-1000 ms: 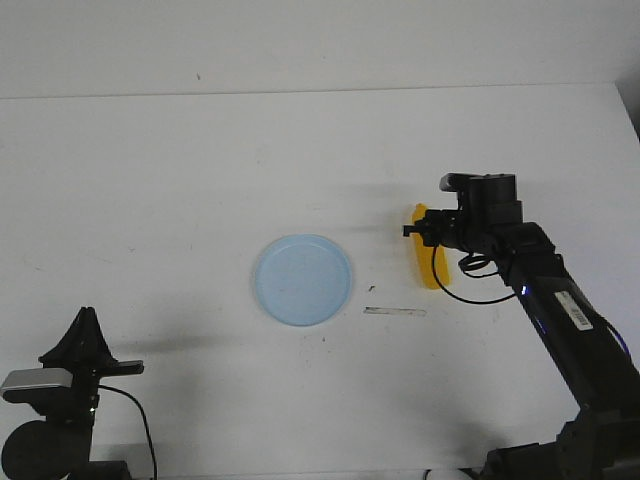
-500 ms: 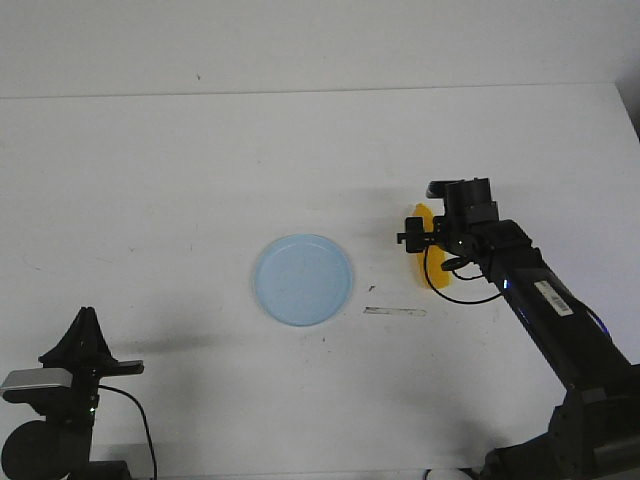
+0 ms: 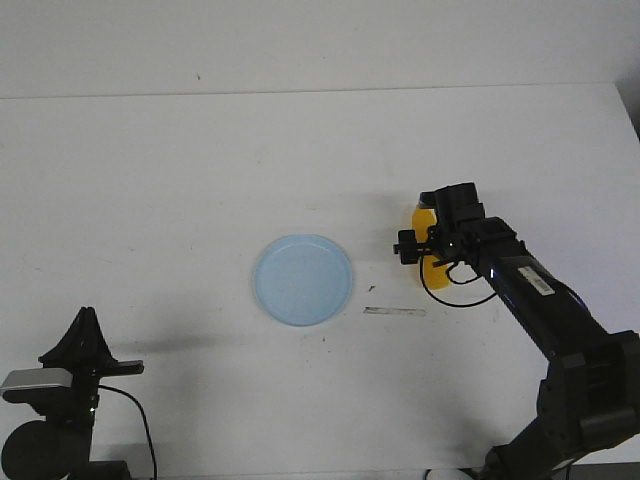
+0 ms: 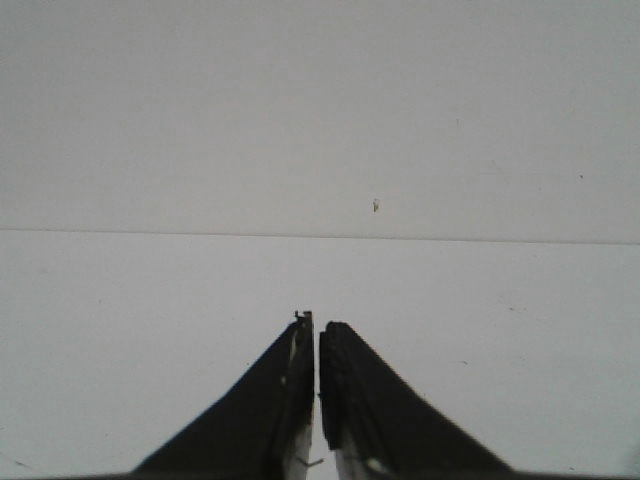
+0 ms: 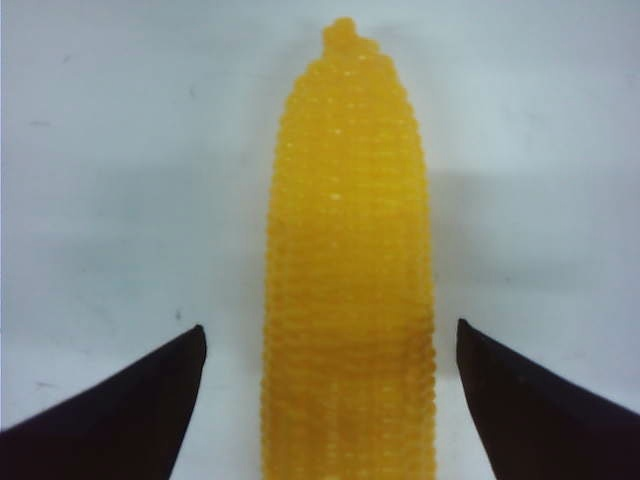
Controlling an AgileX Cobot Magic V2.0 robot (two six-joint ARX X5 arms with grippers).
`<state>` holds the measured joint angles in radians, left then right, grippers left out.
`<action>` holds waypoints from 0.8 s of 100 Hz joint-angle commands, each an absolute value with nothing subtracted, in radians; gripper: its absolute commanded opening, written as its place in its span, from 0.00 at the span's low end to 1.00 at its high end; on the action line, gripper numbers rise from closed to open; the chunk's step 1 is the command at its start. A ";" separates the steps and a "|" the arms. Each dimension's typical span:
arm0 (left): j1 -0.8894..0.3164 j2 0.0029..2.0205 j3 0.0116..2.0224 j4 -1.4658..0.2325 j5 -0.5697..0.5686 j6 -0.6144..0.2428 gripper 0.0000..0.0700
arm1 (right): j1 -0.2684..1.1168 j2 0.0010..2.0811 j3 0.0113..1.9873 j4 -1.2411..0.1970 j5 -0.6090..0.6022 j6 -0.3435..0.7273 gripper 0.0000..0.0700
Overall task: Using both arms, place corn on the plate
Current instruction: 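Close the right gripper around the corn cob and lift it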
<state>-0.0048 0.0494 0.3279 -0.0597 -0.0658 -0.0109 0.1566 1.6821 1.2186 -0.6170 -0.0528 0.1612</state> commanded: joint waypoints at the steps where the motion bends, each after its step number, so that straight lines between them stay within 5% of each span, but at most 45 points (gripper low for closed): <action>1: -0.005 0.048 0.339 -0.044 -0.070 -0.012 0.00 | 0.160 1.714 1.235 -0.611 -0.051 0.155 0.73; 16: -0.005 0.048 0.339 -0.044 -0.070 -0.012 0.00 | 0.160 1.717 1.235 -0.609 -0.051 0.156 0.43; 63: -0.005 0.048 0.339 -0.044 -0.070 -0.012 0.00 | 0.161 1.698 1.271 -0.627 -0.057 0.157 0.40; 80: -0.005 0.048 0.339 -0.044 -0.070 -0.012 0.00 | 0.211 1.668 1.347 -0.628 -0.197 0.171 0.40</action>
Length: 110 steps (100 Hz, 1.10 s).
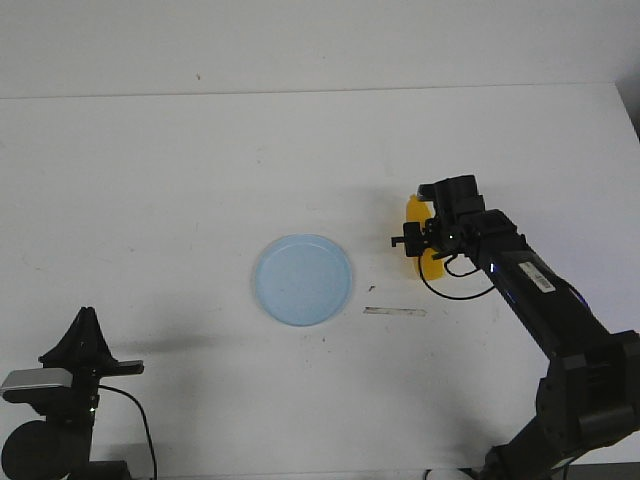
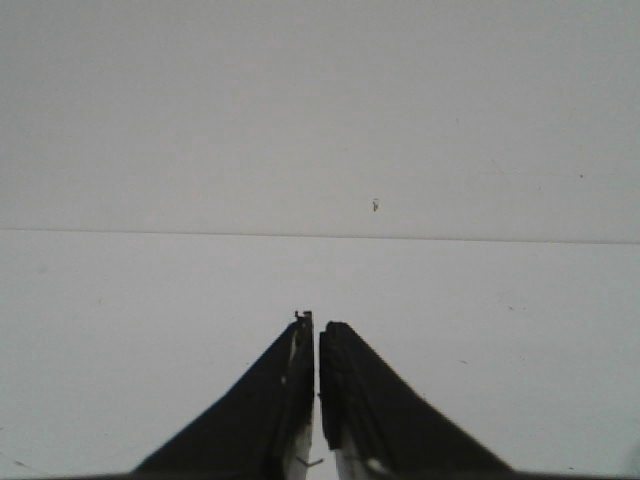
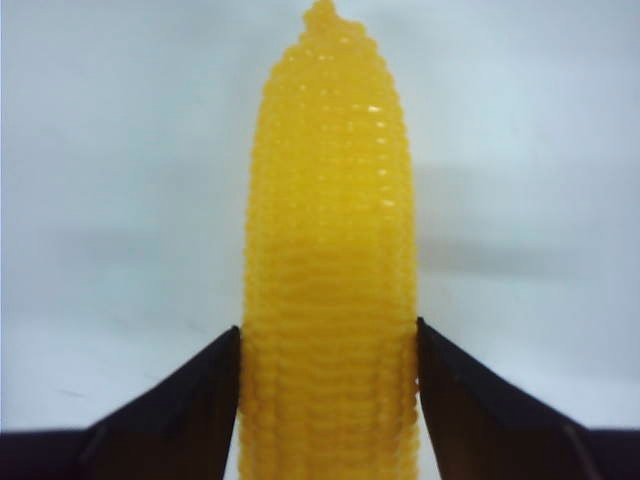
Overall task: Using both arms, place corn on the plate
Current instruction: 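Close the right gripper around the corn cob and lift it, then carry the corn with the right gripper over the plate and lower it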
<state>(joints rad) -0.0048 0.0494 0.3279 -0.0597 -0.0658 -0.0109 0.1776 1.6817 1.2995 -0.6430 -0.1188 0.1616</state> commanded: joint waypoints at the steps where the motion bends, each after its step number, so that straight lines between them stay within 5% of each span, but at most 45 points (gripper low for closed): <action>1: -0.005 0.048 0.339 -0.044 -0.070 -0.012 0.00 | 0.216 1.668 1.351 -0.629 -0.213 0.175 0.40; 17: -0.005 0.048 0.339 -0.044 -0.070 -0.012 0.00 | 0.301 1.673 1.367 -0.612 -0.431 0.241 0.40; 49: -0.005 0.048 0.339 -0.044 -0.070 -0.012 0.00 | 0.512 1.760 1.367 -0.564 -0.418 0.246 0.40; 87: -0.005 0.048 0.339 -0.044 -0.070 -0.012 0.00 | 0.584 1.851 1.367 -0.521 -0.384 0.299 0.41; 102: -0.005 0.048 0.339 -0.044 -0.070 -0.012 0.00 | 0.592 1.852 1.367 -0.526 -0.359 0.310 0.64; 110: -0.005 0.048 0.339 -0.044 -0.070 -0.012 0.00 | 0.596 1.852 1.367 -0.524 -0.359 0.310 0.65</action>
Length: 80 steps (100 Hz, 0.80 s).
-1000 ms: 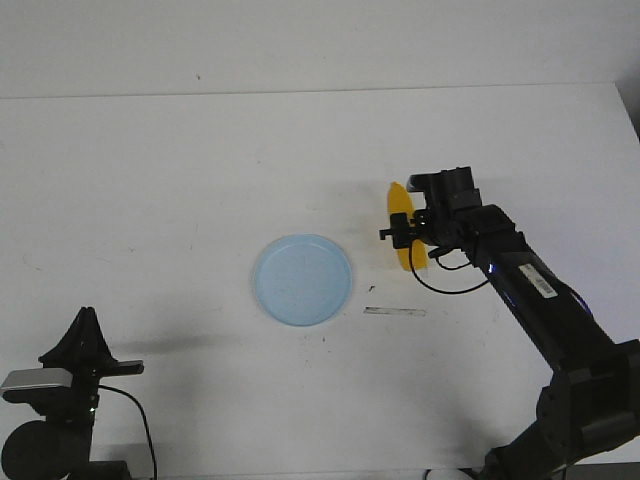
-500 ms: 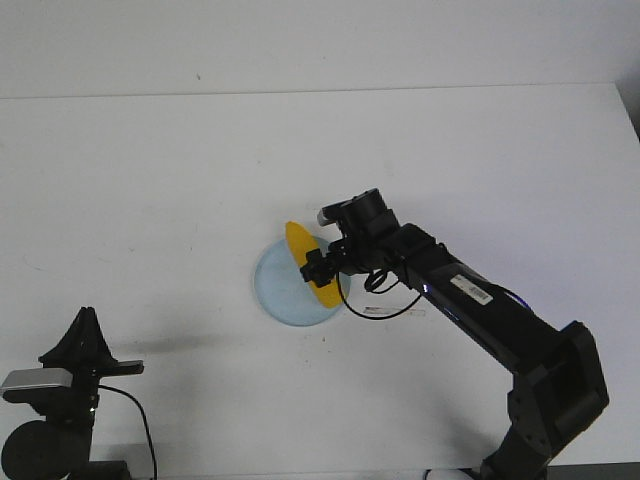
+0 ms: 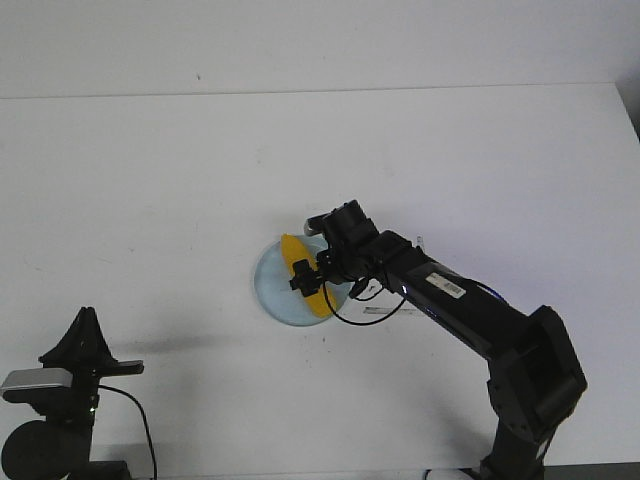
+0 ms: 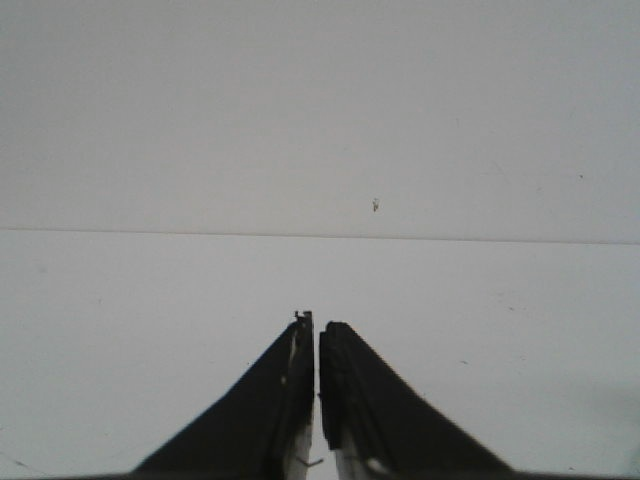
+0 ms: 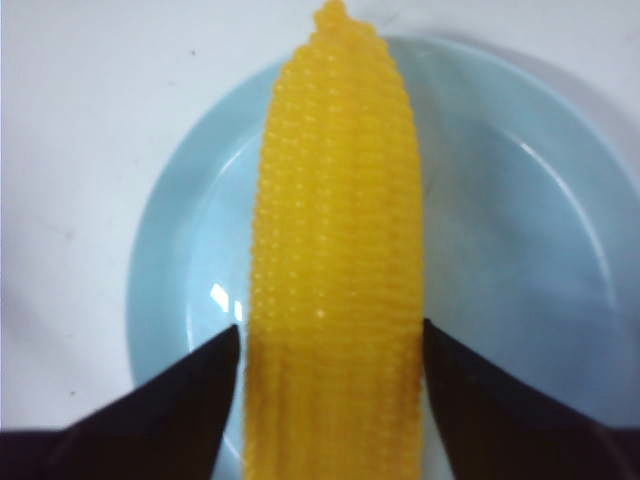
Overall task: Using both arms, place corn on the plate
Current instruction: 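Carry the corn with the right gripper over the plate and lower it, then open the right gripper to release the corn and withdraw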
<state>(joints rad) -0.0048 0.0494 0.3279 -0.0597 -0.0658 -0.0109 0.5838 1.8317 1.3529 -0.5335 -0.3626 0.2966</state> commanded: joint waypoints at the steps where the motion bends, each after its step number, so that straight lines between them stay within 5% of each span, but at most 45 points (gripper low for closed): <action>1: -0.005 0.048 0.339 -0.044 -0.070 -0.012 0.00 | 0.596 1.852 1.367 -0.524 -0.359 0.310 0.65; 37: -0.005 0.048 0.339 -0.044 -0.070 -0.012 0.00 | 0.574 1.753 1.367 -0.501 -0.301 0.270 0.65; 57: -0.005 0.048 0.339 -0.044 -0.070 -0.012 0.00 | 0.562 1.673 1.364 -0.569 -0.032 0.051 0.63; 69: -0.005 0.048 0.339 -0.044 -0.070 -0.012 0.00 | 0.533 1.620 1.325 -0.575 0.157 0.012 0.37; 80: -0.005 0.048 0.339 -0.044 -0.070 -0.012 0.00 | 0.474 1.544 1.235 -0.499 0.182 0.013 0.11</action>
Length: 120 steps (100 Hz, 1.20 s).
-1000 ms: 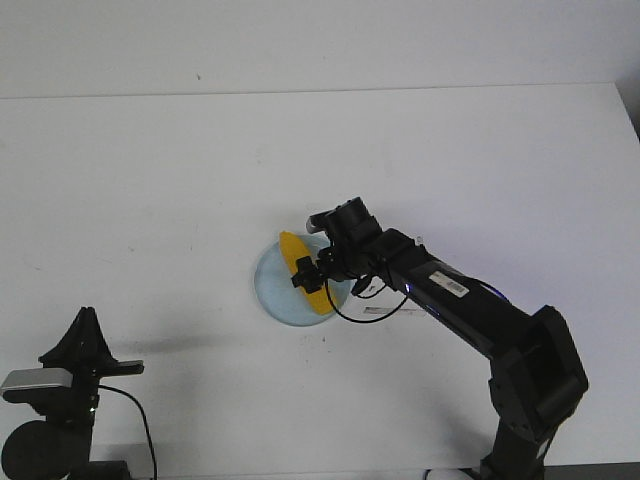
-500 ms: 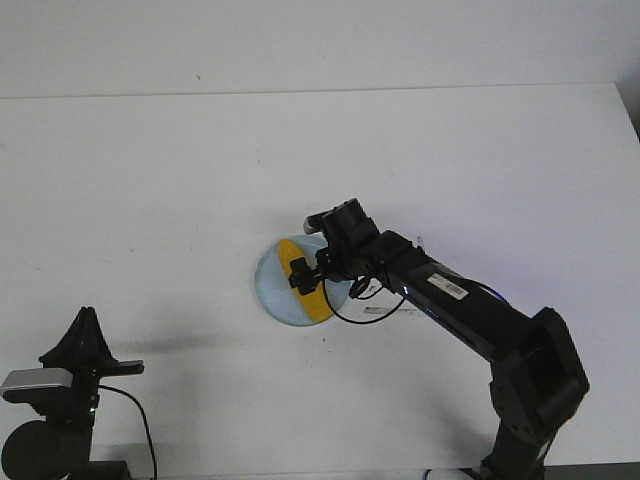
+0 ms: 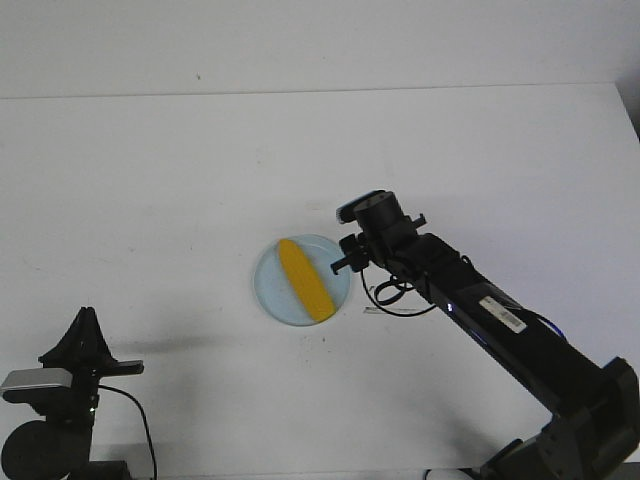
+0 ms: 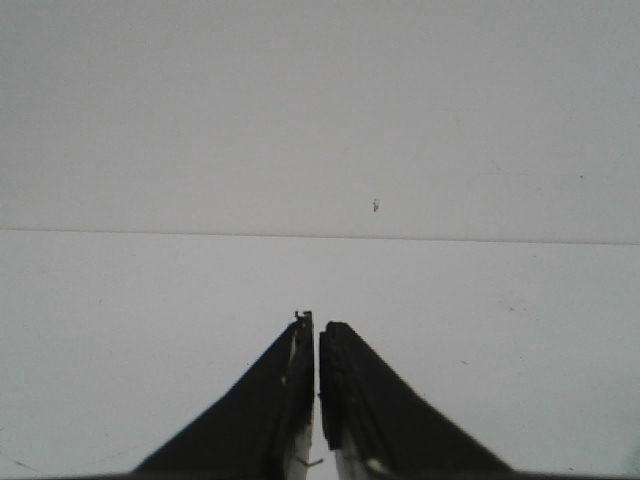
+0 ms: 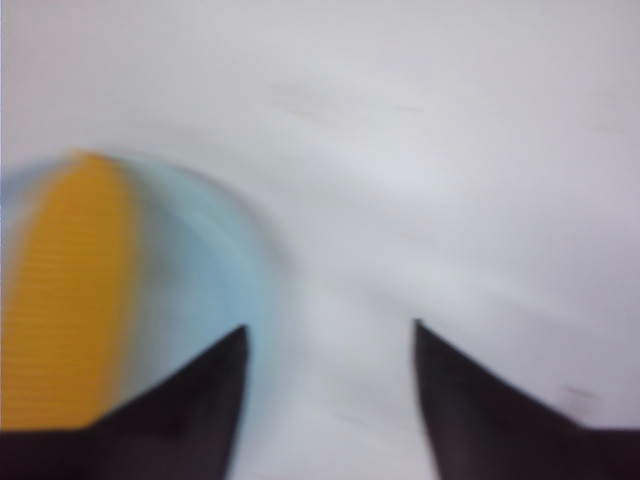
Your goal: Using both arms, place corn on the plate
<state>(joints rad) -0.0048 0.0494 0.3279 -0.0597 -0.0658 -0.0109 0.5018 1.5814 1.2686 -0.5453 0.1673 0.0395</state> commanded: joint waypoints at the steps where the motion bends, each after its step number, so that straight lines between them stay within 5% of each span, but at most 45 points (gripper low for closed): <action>1: -0.005 0.048 0.339 -0.044 -0.070 -0.012 0.00 | 0.468 1.535 1.224 -0.489 0.182 0.012 0.10; 48: -0.005 0.048 0.339 -0.044 -0.070 -0.012 0.00 | 0.167 0.995 0.618 0.030 0.079 -0.001 0.02; 83: -0.005 0.048 0.339 -0.044 -0.070 -0.012 0.00 | 0.064 0.536 0.373 0.013 0.079 0.003 0.02; 120: -0.005 0.048 0.339 -0.044 -0.070 -0.012 0.00 | 0.064 0.245 0.363 -0.123 0.077 0.002 0.02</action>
